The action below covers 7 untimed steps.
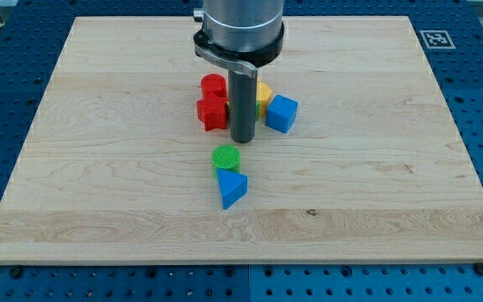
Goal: Move your arm to the bottom center
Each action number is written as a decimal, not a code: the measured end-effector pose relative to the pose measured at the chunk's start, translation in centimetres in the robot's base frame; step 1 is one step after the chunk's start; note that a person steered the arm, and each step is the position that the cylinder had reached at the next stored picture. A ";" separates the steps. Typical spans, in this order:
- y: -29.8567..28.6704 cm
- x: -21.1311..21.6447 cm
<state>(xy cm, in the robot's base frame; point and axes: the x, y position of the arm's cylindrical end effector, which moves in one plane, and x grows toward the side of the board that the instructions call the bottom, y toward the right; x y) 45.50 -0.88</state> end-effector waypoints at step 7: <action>-2.6 16.3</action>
<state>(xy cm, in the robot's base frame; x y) 61.81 -3.52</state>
